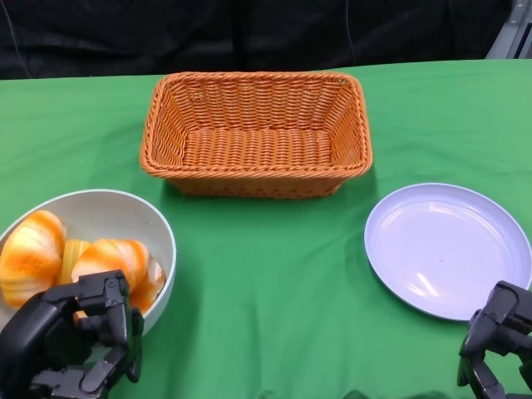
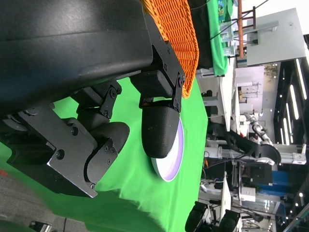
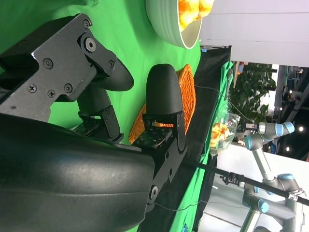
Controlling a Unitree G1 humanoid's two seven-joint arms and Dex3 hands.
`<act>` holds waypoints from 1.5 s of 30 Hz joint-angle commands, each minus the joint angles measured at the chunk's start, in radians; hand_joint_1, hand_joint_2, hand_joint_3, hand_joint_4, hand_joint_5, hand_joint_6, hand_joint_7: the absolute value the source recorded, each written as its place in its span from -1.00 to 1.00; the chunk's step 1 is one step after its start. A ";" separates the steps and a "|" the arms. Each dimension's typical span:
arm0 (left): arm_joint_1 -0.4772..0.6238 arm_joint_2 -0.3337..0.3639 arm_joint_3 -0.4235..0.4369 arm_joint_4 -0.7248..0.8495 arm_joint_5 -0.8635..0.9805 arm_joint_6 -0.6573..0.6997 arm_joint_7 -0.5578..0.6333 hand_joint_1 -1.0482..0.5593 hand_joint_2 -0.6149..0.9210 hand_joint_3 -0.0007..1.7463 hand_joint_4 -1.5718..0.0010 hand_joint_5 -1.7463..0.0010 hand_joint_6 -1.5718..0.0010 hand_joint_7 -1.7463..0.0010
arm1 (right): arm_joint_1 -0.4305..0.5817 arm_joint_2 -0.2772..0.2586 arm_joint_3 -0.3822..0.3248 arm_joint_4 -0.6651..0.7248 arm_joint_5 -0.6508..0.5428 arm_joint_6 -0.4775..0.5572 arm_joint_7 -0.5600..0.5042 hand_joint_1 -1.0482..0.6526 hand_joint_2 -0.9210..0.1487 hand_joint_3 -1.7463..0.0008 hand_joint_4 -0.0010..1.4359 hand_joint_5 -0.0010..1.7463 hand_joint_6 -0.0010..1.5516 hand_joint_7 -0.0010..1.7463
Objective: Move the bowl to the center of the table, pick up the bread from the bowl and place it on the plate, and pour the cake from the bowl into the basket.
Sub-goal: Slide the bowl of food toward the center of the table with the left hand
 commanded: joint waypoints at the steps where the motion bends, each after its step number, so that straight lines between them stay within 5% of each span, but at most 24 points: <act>1: -0.001 0.008 0.000 -0.008 0.010 -0.013 0.006 0.41 0.45 0.57 -0.06 -1.00 0.06 -0.88 | -0.001 -0.009 -0.008 0.000 0.001 -0.008 -0.004 0.27 -0.04 -0.52 -0.01 0.96 -0.14 0.67; 45: -0.003 0.000 0.014 -0.016 -0.005 -0.041 0.004 0.43 0.46 0.58 -0.07 -1.00 0.06 -0.89 | -0.002 -0.004 -0.002 0.003 -0.004 -0.012 -0.006 0.27 -0.08 -0.49 -0.02 0.96 -0.15 0.67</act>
